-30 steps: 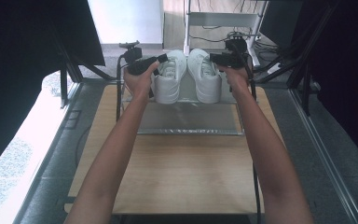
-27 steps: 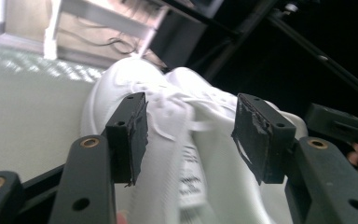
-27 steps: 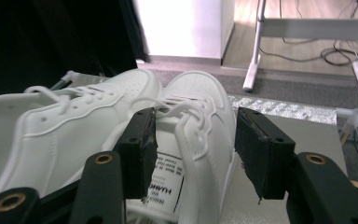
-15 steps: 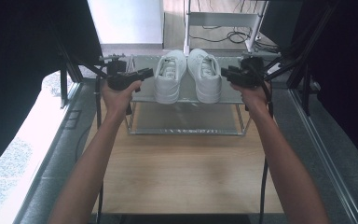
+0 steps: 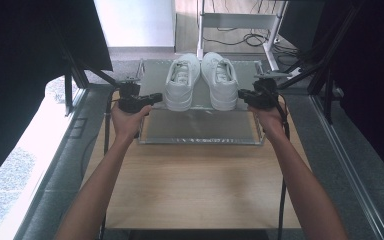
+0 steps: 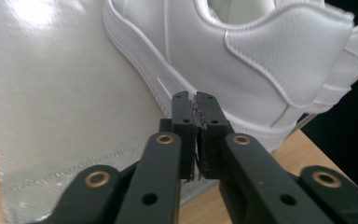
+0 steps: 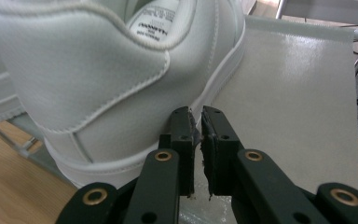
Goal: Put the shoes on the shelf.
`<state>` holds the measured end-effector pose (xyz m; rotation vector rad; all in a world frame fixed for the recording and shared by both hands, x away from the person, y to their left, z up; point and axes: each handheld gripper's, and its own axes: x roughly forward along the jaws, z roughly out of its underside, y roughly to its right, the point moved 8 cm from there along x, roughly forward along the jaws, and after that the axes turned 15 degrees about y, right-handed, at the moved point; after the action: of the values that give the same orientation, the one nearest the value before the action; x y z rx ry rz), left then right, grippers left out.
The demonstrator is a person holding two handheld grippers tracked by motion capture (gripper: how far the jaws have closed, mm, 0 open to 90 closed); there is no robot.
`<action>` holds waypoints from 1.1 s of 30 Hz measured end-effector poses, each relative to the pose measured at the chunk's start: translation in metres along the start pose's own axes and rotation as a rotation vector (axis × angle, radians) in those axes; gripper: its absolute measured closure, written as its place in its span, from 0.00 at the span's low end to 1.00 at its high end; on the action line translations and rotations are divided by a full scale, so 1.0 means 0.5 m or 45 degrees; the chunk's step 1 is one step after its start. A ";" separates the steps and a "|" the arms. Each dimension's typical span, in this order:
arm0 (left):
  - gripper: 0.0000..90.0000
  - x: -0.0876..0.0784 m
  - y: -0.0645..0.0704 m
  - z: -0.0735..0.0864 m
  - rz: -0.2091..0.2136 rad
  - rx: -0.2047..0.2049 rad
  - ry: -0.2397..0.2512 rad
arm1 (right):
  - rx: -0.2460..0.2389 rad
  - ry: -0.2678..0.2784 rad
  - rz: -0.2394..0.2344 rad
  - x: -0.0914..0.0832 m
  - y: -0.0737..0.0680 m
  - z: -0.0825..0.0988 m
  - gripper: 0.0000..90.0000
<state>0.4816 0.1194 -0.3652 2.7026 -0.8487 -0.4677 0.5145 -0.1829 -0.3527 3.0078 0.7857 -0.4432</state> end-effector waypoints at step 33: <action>0.77 0.037 0.062 0.030 0.044 -0.070 0.019 | 0.015 0.006 -0.082 0.007 -0.048 0.013 0.85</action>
<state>0.4747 0.0813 -0.3722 2.6335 -0.8643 -0.4564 0.5043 -0.1606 -0.3583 3.0029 0.8855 -0.4435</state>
